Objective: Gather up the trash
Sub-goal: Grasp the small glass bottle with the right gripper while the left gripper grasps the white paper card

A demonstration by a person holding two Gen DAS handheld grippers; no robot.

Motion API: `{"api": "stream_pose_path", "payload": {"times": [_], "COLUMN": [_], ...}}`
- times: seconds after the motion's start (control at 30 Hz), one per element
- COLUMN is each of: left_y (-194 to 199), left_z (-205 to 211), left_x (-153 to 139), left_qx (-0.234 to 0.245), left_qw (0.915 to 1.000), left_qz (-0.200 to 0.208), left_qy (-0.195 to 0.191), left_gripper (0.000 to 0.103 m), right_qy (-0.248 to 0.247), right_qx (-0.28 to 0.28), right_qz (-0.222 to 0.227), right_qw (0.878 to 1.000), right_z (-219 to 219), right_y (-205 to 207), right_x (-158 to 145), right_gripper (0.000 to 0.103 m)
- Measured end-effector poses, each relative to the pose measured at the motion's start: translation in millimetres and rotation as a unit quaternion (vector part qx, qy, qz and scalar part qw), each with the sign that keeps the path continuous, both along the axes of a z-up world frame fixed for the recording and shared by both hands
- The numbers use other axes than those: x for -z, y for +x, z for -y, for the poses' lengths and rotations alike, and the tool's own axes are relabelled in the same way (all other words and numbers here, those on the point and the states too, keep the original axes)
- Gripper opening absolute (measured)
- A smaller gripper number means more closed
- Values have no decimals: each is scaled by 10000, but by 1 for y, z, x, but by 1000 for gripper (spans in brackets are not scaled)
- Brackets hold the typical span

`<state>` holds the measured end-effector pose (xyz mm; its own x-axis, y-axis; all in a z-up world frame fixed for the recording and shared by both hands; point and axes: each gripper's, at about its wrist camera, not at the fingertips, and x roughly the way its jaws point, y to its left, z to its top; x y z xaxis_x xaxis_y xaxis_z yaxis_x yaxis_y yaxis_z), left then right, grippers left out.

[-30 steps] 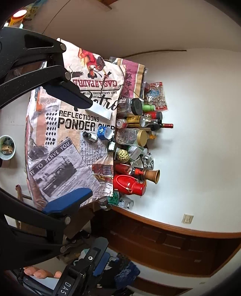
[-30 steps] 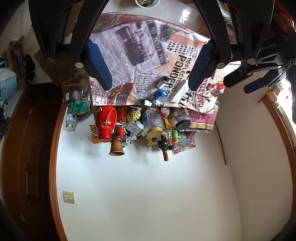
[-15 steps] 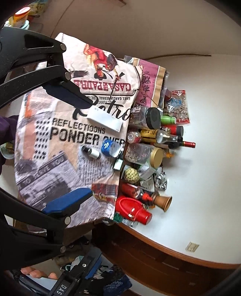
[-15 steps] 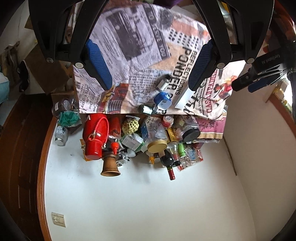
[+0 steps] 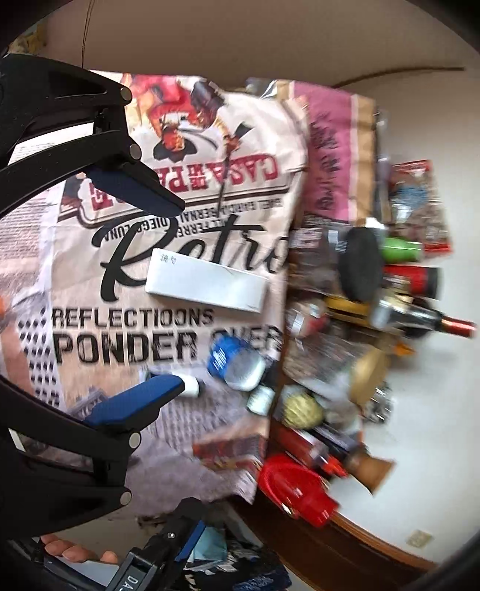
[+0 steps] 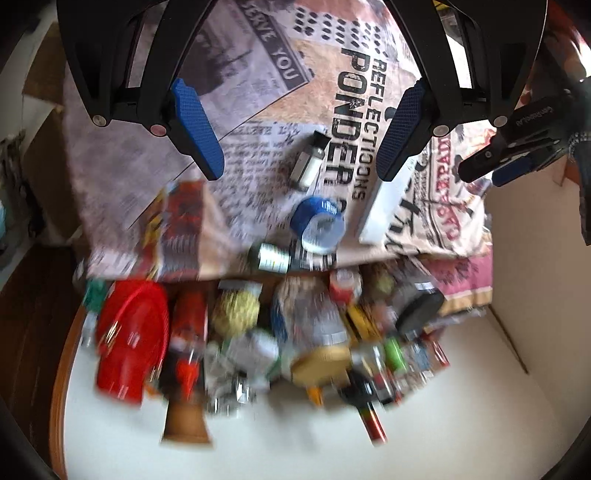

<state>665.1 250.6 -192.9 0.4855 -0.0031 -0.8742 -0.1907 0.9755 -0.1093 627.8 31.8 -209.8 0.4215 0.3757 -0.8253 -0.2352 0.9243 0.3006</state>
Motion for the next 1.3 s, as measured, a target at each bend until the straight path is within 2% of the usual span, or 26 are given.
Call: {"api": "stream_pose_path", "payload": {"times": [0.13, 0.3, 0.33, 0.47, 0.57, 0.63, 0.7, 0.83, 0.9, 0.97, 1.1, 1.3], "left_y": [16, 31, 33, 39, 44, 47, 50, 56, 59, 61, 66, 51], "left_z": [-9, -16, -18, -22, -19, -18, -15, -8, -4, -3, 3, 12], "left_x": [40, 87, 94, 115, 122, 125, 127, 131, 131, 132, 131, 114], "left_qx": [26, 113, 113, 102, 201, 281, 370, 526, 606, 683, 833, 613], "left_qw": [9994, 9975, 9972, 9960, 9962, 9962, 9965, 9959, 9951, 9945, 9939, 9955], "left_qz": [-335, -668, -705, -782, -785, -793, -749, -705, -675, -683, -717, -677], "left_qy": [-126, -215, -225, -419, -316, -227, -70, 191, 382, 407, -91, -262], "left_gripper": [87, 85, 78, 72, 68, 63, 62, 58, 52, 52, 51, 51], "right_qy": [-76, -155, -210, -256, -339, -434, -564, -880, -900, -840, -741, -464], "right_qx": [-8, -121, -114, -139, -188, -232, -248, -290, -342, -421, -505, -357], "right_qz": [-537, -919, -937, -952, -882, -799, -673, -471, -449, -473, -478, -304], "right_qw": [9985, 9956, 9953, 9950, 9954, 9956, 9958, 9946, 9943, 9945, 9948, 9978], "right_z": [-19, -40, -44, -55, -64, -70, -75, -82, -82, -84, -77, -40], "right_y": [17, 32, 33, 35, 35, 34, 34, 35, 36, 37, 35, 21], "right_x": [47, 92, 97, 111, 116, 118, 118, 119, 119, 120, 115, 79], "right_gripper": [82, 82, 77, 64, 55, 50, 48, 27, 26, 26, 26, 25]}}
